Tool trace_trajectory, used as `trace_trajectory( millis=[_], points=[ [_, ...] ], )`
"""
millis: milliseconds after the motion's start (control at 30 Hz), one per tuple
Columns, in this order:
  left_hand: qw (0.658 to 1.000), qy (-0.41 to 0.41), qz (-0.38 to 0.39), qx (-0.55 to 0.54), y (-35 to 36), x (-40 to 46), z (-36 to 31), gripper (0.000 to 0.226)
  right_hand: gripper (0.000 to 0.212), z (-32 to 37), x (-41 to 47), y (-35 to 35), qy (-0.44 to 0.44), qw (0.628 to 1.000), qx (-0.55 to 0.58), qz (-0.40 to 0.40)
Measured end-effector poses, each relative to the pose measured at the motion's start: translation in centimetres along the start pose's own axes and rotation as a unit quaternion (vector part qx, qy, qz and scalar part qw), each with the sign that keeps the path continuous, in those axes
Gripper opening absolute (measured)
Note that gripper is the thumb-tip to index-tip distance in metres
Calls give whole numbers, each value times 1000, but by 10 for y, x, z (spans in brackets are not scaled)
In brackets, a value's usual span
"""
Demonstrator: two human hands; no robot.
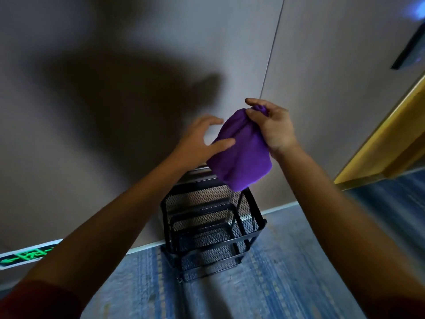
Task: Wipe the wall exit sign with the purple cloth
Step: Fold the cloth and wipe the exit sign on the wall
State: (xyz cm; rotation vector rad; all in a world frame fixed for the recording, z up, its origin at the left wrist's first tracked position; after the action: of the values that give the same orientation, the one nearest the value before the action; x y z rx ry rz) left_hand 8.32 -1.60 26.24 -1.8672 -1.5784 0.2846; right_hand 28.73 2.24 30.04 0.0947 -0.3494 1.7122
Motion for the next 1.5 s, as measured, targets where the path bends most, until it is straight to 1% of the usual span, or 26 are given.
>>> trace_trajectory(
  millis=[33, 67, 100, 167, 233, 300, 367, 433, 500, 567, 600, 667, 700, 733, 767, 833, 900, 933, 1000, 1067, 1133, 1200, 1300, 1400, 1433, 1500],
  points=[
    [1000, 5, 24, 7, 6, 3, -12, 61, 26, 3, 0, -1, -12, 1000, 3, 7],
    [1000, 1, 31, 3, 11, 6, -22, 58, 26, 7, 0, -3, -26, 1000, 8, 10],
    [1000, -8, 22, -12, 13, 9, -28, 51, 25, 10, 0, -7, -47, 999, 2, 6],
    [998, -21, -12, -54, 13, 16, -37, 31, 26, 15, -2, -15, -95, 994, -59, -15],
    [997, -23, -28, -70, 11, 21, -42, 21, 24, 14, -5, -26, -119, 983, -135, -37],
    [998, -14, -28, -49, 9, 23, -49, 14, 21, 8, -8, -38, -123, 972, -191, -57],
    [999, 10, -28, -35, 9, 25, -57, 4, 26, 1, -10, -46, -101, 968, -219, -65],
    [999, 30, -30, -26, 10, 27, -63, 3, 35, -5, -13, -52, -73, 967, -233, -78],
    [999, 35, -25, -21, 15, 30, -67, 3, 40, -9, -18, -57, -77, 960, -240, -120],
    [999, 41, -22, -24, 22, 35, -76, 3, 44, -16, -23, -66, -94, 963, -199, -156],
    [998, 44, -23, -32, 26, 39, -81, 3, 52, -21, -22, -72, -84, 972, -158, -150],
    [997, 47, -28, -60, 32, 47, -92, 5, 77, -26, -20, -81, -29, 994, -57, -86],
    [996, 46, -31, -76, 34, 51, -98, 7, 88, -27, -20, -85, -5, 999, -5, -38],
    [995, 46, -34, -85, 37, 55, -104, 11, 94, -28, -22, -89, 9, 999, 44, 10],
    [995, 45, -37, -86, 40, 59, -108, 14, 93, -27, -25, -92, 18, 996, 75, 52],
    [995, 39, -46, -77, 43, 61, -113, 15, 80, -21, -31, -92, 15, 989, 83, 118],
    [996, 39, -60, -61, 42, 59, -110, 15, 84, -19, -35, -86, 7, 984, 84, 159],
    [996, 35, -64, -52, 39, 56, -107, 15, 85, -18, -35, -83, 9, 981, 90, 169],
    [998, 15, -61, -1, 31, 45, -97, 18, 73, -13, -35, -75, 1, 982, 64, 180],
    [996, -5, -57, 74, 21, 27, -86, 21, 57, -6, -33, -65, -37, 983, -13, 179],
    [992, -31, -78, 94, 6, 6, -75, 18, 46, -1, -32, -45, -82, 978, -55, 185],
    [990, -62, -106, 71, -10, -17, -67, 18, 40, 4, -31, -20, -114, 974, -62, 187],
    [980, -108, -164, -19, -36, -64, -57, 21, 30, 18, -29, 28, -159, 966, -52, 198],
    [964, -146, -195, -109, -56, -121, -43, 40, 29, 33, -30, 75, -177, 957, -7, 229],
    [961, -150, -197, -122, -61, -140, -37, 47, 30, 37, -31, 92, -182, 952, 1, 244],
    [956, -150, -219, -129, -69, -176, -25, 50, 33, 45, -38, 127, -196, 939, 4, 283]
  ],
)
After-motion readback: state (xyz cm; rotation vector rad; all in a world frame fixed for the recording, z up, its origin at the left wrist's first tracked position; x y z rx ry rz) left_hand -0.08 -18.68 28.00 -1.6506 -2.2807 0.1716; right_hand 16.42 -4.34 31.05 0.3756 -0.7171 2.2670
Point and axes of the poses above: each hand's wrist, its own x-axis towards the middle knuckle, its own y-axis out of the palm, z = x × y, the point moved 2 cm from there along x, towards the middle knuckle, and after that the axes turned 10 degrees about z, right-handed, at the moved point
